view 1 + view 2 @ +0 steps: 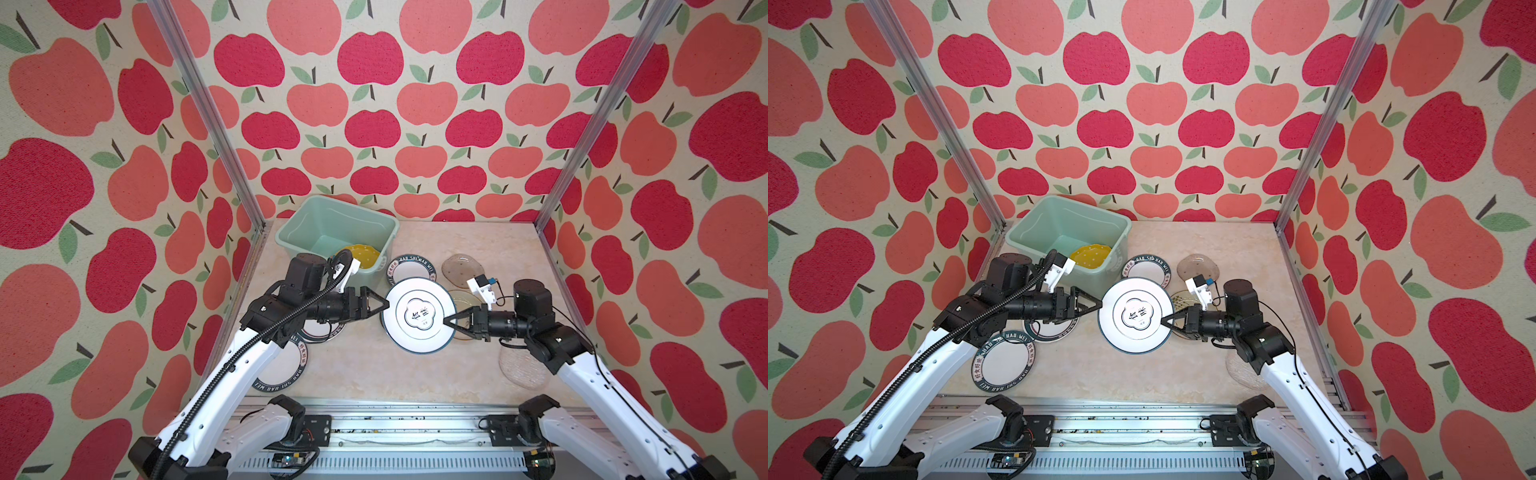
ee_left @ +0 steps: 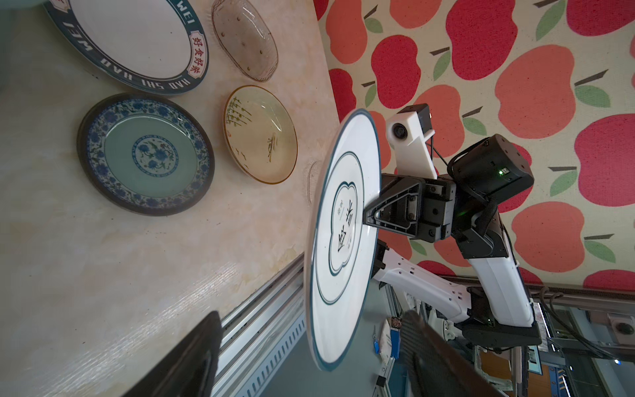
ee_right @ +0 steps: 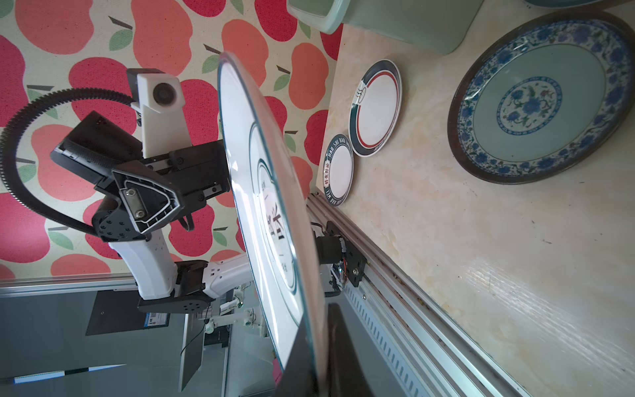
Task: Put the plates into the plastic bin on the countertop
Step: 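Release the right gripper and carry the white plate with the left gripper toward the bin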
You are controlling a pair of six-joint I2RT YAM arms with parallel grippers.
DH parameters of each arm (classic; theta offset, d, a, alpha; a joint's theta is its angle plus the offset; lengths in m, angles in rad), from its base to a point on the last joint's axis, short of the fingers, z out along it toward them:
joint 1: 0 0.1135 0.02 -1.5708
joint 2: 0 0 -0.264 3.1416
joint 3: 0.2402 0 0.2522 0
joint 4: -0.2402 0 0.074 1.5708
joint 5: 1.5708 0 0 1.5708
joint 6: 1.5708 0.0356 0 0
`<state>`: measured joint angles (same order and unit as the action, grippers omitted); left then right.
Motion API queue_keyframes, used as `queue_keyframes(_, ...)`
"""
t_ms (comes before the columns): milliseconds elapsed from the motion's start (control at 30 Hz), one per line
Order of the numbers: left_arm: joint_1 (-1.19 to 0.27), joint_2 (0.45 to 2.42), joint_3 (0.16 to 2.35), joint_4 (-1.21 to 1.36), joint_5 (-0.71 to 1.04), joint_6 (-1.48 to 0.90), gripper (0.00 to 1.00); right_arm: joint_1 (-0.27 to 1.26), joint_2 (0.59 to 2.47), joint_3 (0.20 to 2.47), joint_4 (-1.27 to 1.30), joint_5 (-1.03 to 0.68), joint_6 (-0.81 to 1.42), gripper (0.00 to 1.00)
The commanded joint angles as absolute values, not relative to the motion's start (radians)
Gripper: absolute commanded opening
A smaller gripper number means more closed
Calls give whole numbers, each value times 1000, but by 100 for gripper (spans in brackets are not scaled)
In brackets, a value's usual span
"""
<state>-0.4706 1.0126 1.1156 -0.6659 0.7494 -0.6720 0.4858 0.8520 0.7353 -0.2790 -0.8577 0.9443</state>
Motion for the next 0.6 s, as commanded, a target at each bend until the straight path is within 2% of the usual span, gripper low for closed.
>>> queue_keyframes(0, -472, 1020, 1075, -461, 779, -816, 82, 507, 864, 796, -250, -898, 958, 0)
queue_keyframes(133, -502, 1050, 1066, -363, 760, -870, 76, 520, 900, 838, -278, -919, 937, 0)
queue_keyframes(367, -544, 1077, 1115, -389, 742, -846, 57, 520, 977, 918, -338, -922, 876, 0)
queue_keyframes(567, -545, 1063, 1105, -426, 754, -833, 39, 532, 1009, 914, -271, -895, 907, 0)
